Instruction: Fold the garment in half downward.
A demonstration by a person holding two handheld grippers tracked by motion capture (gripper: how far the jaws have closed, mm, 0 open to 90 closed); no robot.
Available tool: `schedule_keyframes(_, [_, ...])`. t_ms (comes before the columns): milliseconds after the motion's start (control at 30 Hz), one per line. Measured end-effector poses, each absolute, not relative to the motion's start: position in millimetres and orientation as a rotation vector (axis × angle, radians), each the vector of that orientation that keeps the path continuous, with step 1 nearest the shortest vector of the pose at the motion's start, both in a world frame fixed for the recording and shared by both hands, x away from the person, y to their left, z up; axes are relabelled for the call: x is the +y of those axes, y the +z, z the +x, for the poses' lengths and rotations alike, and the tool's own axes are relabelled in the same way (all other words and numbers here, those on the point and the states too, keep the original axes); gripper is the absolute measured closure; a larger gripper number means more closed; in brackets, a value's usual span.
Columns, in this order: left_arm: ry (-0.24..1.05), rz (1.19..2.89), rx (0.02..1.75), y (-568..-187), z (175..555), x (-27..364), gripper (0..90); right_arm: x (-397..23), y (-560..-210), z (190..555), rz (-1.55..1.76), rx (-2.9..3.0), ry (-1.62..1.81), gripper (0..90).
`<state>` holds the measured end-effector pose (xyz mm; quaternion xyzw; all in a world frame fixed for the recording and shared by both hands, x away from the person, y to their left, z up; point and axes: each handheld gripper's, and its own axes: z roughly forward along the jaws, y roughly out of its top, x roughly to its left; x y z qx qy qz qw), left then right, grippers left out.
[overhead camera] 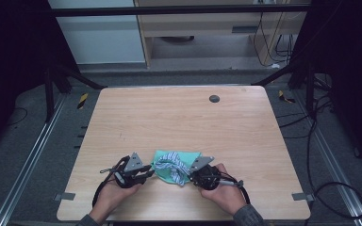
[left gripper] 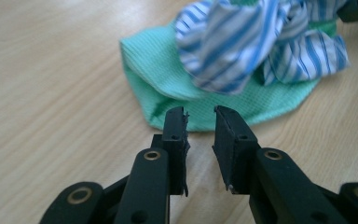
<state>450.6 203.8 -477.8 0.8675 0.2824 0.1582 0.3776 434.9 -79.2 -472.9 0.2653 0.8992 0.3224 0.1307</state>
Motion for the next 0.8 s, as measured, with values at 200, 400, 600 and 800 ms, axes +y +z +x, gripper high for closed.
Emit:
schedule_keyframes(200, [0.451, 2.184, 0.729, -455, 464, 200, 72.9, -78, -473, 435, 0.764, 2.623, 0.934, 86.9])
schedule_keyframes(400, [0.458, 2.174, 0.711, -442, 475, 187, 69.3, -76, -475, 433, 0.759, 2.639, 0.927, 86.7])
schedule_keyframes(600, [0.432, 2.208, 0.681, -447, 471, 180, 68.4, -77, -475, 433, 0.75, 2.642, 0.935, 80.9])
schedule_keyframes(800, [0.392, 2.251, 0.669, -458, 465, 183, 68.3, -81, -468, 432, 0.777, 2.614, 0.977, 63.3])
